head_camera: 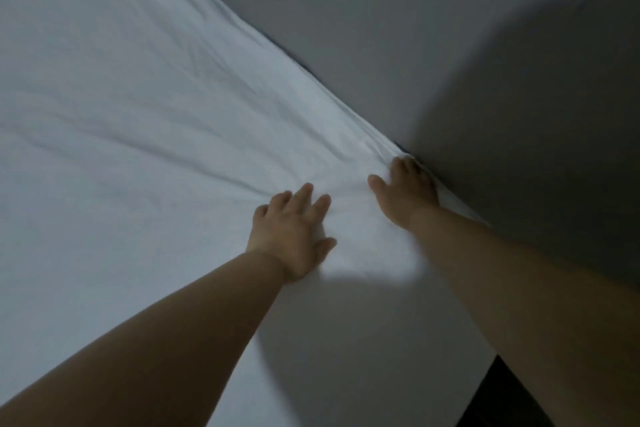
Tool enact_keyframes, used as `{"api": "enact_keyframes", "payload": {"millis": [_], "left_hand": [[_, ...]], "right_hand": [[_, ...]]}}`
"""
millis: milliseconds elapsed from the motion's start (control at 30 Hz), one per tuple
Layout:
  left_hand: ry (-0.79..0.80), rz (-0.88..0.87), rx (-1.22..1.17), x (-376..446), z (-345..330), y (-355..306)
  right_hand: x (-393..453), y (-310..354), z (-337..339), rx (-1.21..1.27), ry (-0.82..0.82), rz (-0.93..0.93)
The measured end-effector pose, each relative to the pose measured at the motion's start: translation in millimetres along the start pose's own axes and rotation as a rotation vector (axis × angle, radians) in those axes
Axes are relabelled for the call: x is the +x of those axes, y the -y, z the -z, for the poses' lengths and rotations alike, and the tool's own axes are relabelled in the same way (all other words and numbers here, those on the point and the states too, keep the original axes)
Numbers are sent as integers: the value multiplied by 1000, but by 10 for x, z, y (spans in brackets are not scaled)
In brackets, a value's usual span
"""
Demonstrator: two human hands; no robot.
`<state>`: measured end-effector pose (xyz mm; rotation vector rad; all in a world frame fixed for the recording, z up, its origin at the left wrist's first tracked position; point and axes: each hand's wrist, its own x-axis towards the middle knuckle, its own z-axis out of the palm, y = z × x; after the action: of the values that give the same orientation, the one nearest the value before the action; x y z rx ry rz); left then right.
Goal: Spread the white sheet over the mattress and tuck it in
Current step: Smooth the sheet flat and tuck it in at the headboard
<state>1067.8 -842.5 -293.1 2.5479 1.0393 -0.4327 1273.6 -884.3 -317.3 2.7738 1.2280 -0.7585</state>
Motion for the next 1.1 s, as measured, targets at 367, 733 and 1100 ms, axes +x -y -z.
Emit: {"api": "enact_keyframes", "payload": {"millis": [367,733,1100], "left_hand": [[135,384,-60,-44,18,1000],[174,326,-37,-66,288,1010],[-233,465,-96,141,180,1391]], "right_hand": [[88,336,13,-11,-16,-60],[432,882,525,-6,313,-74],[1040,1348,215,85,106,101]]}}
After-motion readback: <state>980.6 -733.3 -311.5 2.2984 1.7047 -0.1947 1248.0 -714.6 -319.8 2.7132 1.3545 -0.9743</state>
